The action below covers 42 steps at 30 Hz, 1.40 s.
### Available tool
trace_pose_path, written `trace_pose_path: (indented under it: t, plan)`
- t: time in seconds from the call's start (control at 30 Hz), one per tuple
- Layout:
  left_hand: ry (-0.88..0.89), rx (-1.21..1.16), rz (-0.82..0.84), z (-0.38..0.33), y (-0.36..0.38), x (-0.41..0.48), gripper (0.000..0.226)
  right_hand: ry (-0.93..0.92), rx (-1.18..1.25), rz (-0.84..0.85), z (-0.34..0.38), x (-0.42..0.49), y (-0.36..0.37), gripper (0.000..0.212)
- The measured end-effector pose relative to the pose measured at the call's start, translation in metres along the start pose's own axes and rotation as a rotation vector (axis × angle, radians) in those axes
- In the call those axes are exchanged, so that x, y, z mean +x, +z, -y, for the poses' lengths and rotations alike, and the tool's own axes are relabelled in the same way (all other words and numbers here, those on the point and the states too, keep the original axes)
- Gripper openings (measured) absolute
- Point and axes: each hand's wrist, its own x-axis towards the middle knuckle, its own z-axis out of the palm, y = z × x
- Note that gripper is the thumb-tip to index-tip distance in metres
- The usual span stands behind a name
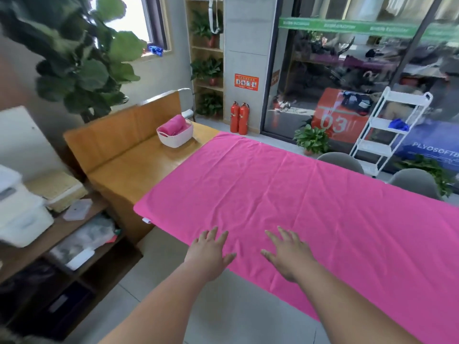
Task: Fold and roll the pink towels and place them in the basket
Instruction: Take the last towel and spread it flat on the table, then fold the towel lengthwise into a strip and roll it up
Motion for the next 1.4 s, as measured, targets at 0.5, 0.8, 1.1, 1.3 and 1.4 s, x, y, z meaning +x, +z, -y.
trace_pose_path:
  t: [0.5, 0.8, 1.1, 1.3, 1.4]
  plan:
    - [-0.295, -0.059, -0.034, 0.168, -0.011, -0.010, 0.082, -0.363, -0.155, 0.088, 0.185, 0.105, -0.002, 0.075]
    - [-0.361, -0.074, 0.040, 0.278, -0.045, 0.058, 0.083, -0.452, -0.112, 0.129, 0.283, 0.254, -0.018, 0.076]
    - [-0.332, -0.037, 0.115, 0.342, -0.092, 0.173, 0.082, -0.400, -0.017, 0.176, 0.316, 0.361, -0.029, 0.074]
    - [-0.160, 0.009, 0.144, 0.336, -0.085, 0.261, 0.080, -0.198, 0.057, 0.153, 0.266, 0.384, -0.029, 0.075]
    - [-0.030, 0.057, 0.158, 0.323, -0.083, 0.312, 0.079, -0.071, 0.094, 0.138, 0.242, 0.388, -0.023, 0.075]
